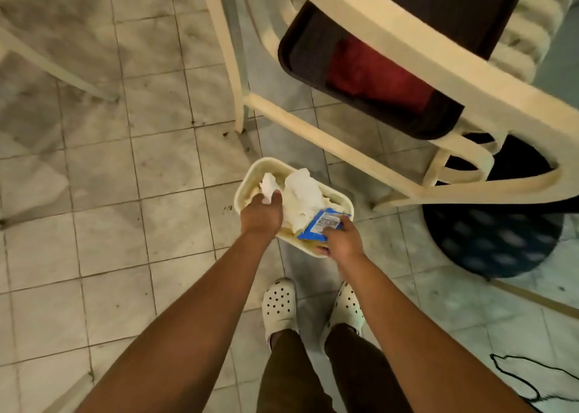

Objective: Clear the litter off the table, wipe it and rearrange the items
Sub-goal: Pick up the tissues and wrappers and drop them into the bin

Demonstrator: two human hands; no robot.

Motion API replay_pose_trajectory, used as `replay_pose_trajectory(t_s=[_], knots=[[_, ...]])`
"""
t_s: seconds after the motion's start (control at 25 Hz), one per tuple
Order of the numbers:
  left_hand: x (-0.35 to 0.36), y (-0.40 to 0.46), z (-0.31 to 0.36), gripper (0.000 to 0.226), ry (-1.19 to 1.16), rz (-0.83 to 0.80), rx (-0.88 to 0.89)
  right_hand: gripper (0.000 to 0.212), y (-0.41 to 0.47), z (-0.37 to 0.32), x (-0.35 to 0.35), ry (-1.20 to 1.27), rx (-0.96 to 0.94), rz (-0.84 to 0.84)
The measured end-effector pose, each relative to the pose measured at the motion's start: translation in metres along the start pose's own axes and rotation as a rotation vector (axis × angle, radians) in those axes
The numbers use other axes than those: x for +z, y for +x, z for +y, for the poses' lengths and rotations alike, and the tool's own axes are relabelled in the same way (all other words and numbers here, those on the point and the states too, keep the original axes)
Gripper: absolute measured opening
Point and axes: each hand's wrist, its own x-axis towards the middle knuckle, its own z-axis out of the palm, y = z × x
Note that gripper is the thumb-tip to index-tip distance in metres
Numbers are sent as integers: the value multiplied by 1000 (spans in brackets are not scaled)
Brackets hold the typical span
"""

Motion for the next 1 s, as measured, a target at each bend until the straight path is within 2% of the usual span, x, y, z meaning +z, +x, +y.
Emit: replay_pose_trajectory(t_s=[0.08, 0.12, 0.16, 0.24, 0.32, 0.4, 0.48, 0.56, 0.64, 0.72, 0.84, 1.0], knots=[[14, 2, -1, 44, -165, -297, -93, 59, 11, 3, 9, 20, 39, -76], [20, 1, -6, 40, -137, -353, -47, 58, 14, 5, 11, 31, 49, -94], [25, 3, -15, 38, -50, -366, 71, 57, 19, 10, 14, 23, 44, -106], [31, 13, -34, 40, 254, -392, 364, 55, 31, 17, 19, 6, 24, -127], [37, 26, -46, 45, 690, -459, 531, 54, 45, 22, 23, -59, 30, -145], [44, 35, -45, 46, 1032, -451, 553, 47, 54, 22, 22, -228, 19, -156], [56, 45, -40, 48, 1244, -401, 558, 39, 60, 20, 19, -415, -49, -92], [66, 53, -36, 50, 1377, -383, 533, 36, 57, 17, 12, -462, -134, -57], [69, 46, -32, 47, 1336, -361, 501, 40, 43, 14, 5, -504, -191, -8], [61, 21, -30, 43, 1180, -235, 554, 46, 17, 12, -5, -574, -272, 45], [30, -34, -24, 43, 813, -91, 552, 45, -37, 9, -18, -573, -278, 101], [-28, -111, 1, 32, 266, -74, 436, 39, -120, -15, -23, -480, -295, 61]])
